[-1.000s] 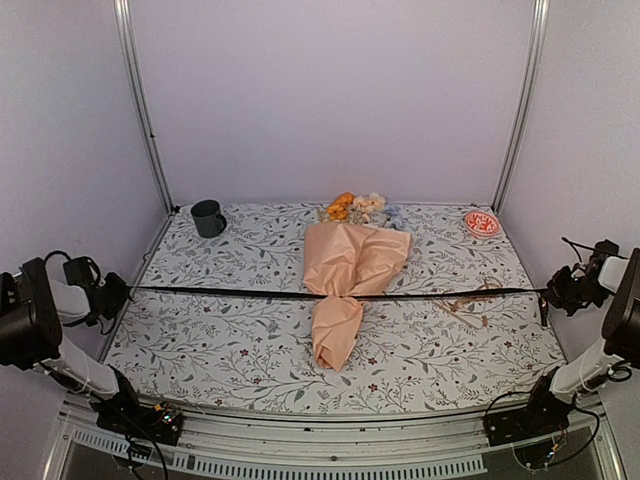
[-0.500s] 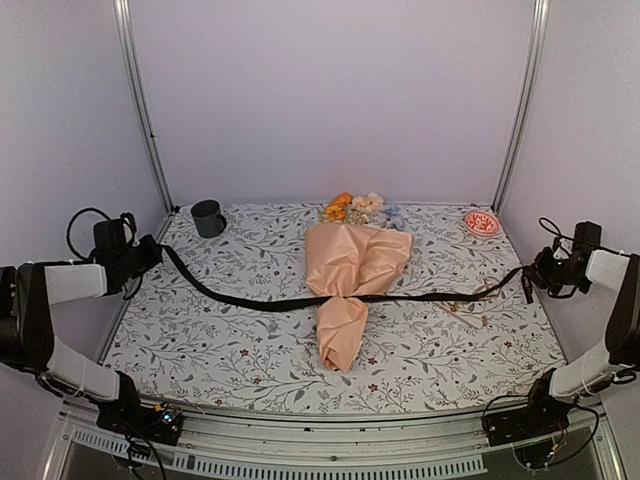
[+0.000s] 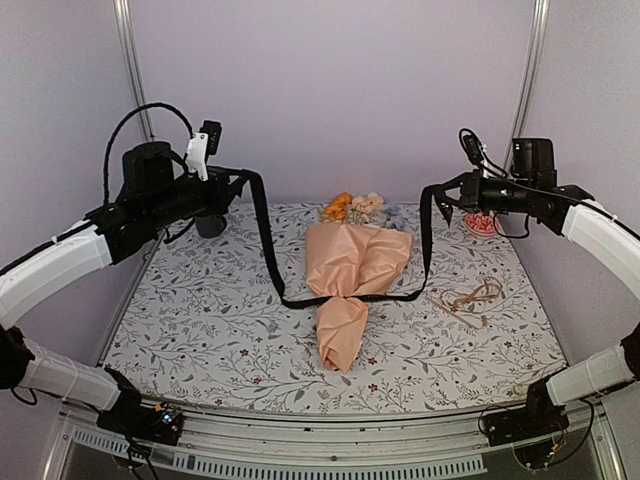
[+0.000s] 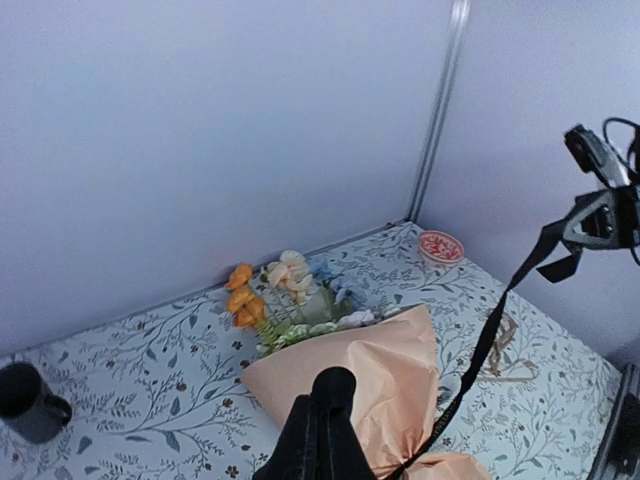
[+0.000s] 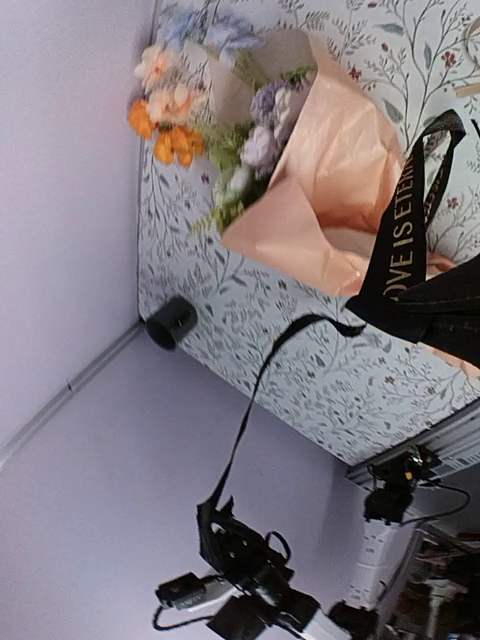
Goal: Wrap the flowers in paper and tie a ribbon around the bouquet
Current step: Tie the ribbon around the folded bouquet.
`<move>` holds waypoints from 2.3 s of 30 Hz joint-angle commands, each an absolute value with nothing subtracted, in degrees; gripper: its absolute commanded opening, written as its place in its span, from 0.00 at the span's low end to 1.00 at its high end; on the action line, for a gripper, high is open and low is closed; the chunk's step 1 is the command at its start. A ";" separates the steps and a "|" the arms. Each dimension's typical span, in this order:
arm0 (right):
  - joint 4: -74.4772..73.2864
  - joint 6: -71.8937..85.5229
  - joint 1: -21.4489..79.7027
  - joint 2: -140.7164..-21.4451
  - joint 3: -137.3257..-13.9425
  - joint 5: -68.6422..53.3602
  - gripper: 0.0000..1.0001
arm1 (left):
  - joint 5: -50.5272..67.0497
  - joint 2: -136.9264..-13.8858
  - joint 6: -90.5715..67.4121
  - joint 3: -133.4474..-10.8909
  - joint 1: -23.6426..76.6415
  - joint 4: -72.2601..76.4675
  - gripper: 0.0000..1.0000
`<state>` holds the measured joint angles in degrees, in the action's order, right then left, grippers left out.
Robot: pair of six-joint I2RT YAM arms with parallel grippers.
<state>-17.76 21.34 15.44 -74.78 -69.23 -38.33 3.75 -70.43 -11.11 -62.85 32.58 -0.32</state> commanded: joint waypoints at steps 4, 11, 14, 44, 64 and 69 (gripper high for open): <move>-11.41 19.76 25.03 -60.06 -64.48 -56.75 0.00 | 4.59 -59.56 10.35 -60.69 57.62 -0.86 0.00; -23.77 19.09 25.40 -53.74 -57.68 -53.35 0.00 | -5.07 -60.72 10.89 -59.61 77.66 -2.09 0.00; -33.78 17.56 25.40 -54.02 -55.26 -46.75 0.00 | -8.67 -63.12 10.87 -61.01 84.85 -1.85 0.00; -52.80 8.44 25.40 -39.77 -64.74 -62.97 0.00 | -23.68 -69.50 17.24 -70.55 110.74 0.19 0.00; -52.62 7.62 25.59 -41.07 -63.51 -51.38 0.00 | -34.88 -58.81 21.30 -60.54 107.21 11.82 0.00; -50.57 14.87 25.59 -54.05 -59.03 -25.78 0.01 | -42.56 -47.89 7.79 -52.38 95.16 11.44 0.00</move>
